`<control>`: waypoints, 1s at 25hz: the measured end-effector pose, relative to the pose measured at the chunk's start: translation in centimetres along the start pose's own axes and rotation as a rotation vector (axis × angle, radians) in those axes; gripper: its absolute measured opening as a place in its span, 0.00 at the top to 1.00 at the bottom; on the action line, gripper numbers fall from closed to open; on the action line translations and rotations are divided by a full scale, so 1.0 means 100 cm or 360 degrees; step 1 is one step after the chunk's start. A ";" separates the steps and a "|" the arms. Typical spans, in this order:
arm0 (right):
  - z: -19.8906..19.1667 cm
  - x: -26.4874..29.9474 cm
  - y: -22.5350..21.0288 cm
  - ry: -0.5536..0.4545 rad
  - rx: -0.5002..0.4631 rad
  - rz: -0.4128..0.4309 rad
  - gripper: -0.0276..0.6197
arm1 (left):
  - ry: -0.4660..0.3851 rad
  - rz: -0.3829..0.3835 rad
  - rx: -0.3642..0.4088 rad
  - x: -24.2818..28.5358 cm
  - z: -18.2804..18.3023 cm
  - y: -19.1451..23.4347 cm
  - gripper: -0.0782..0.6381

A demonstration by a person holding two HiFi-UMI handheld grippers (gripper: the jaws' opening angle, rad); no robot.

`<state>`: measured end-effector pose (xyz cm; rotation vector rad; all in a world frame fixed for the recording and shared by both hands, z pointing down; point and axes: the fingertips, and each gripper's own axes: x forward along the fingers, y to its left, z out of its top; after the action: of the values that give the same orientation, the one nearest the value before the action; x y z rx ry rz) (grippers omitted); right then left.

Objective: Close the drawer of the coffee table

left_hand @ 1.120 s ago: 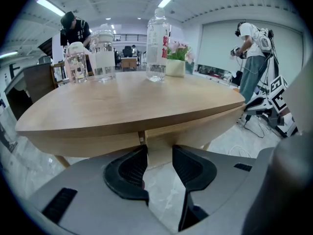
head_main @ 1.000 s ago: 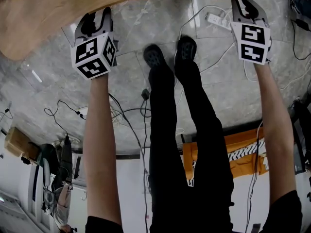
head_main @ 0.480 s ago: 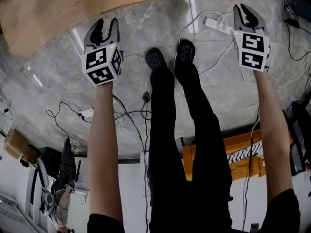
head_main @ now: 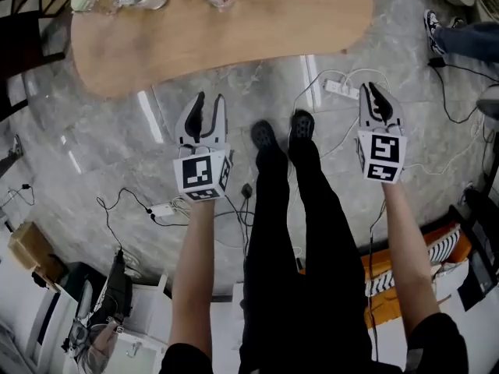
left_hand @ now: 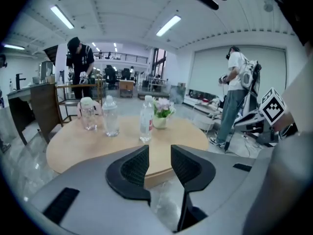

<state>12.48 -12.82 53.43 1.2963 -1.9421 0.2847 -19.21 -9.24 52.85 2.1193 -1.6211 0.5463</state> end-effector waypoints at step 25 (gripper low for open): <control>0.229 -0.310 0.010 -0.0687 0.0292 0.0172 0.94 | -0.0510 -0.0120 -0.0143 -0.260 0.263 -0.072 0.87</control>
<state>6.60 -3.79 16.41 1.4647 -2.4005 0.2566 -17.14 -0.98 16.17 2.2772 -1.6836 0.1094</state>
